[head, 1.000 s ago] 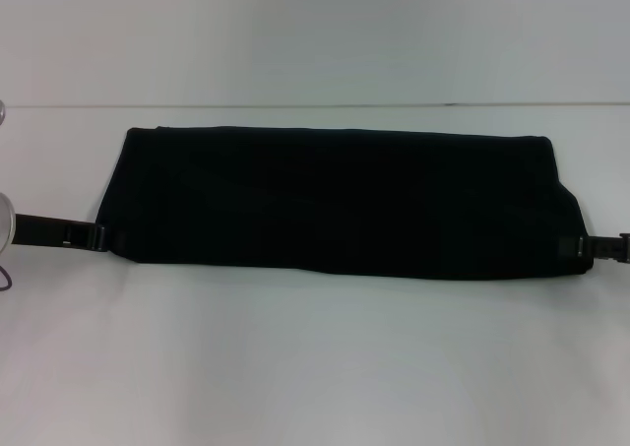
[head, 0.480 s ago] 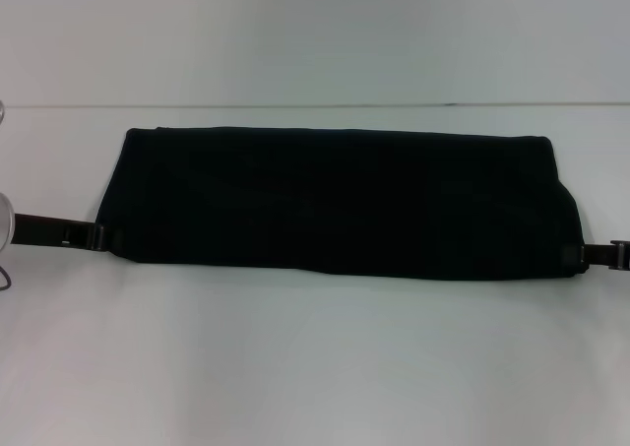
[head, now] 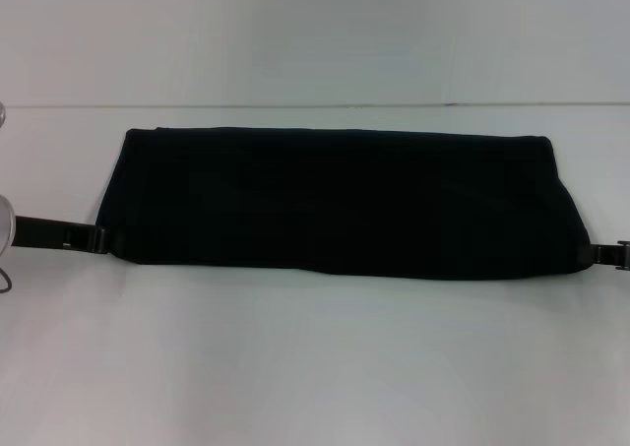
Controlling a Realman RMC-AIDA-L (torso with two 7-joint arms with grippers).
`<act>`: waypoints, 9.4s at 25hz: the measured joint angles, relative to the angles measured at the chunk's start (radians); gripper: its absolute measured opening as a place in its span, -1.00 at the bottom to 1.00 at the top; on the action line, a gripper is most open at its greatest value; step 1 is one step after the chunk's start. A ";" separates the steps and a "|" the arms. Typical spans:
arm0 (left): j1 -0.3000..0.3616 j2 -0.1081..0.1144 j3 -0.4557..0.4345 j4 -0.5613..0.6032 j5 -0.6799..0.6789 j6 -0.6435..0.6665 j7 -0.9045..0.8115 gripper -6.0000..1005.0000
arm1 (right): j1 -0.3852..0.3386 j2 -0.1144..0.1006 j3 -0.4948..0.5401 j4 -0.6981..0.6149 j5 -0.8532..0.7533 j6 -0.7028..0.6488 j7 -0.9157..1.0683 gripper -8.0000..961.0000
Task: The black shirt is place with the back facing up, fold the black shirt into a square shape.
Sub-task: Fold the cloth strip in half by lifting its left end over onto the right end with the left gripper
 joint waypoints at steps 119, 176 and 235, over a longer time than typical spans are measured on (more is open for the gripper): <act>0.013 0.061 -0.378 -0.198 0.004 0.229 -0.637 0.68 | 0.150 0.005 0.076 -0.132 0.149 -0.032 -0.135 0.94; -0.010 0.065 -0.381 -0.241 -0.010 0.154 -0.506 0.50 | 0.150 0.005 0.073 -0.135 0.149 -0.006 -0.140 0.94; 0.034 0.113 -0.373 0.131 0.135 0.241 0.021 -0.82 | 0.142 0.084 0.076 -0.090 0.368 0.107 -0.247 0.94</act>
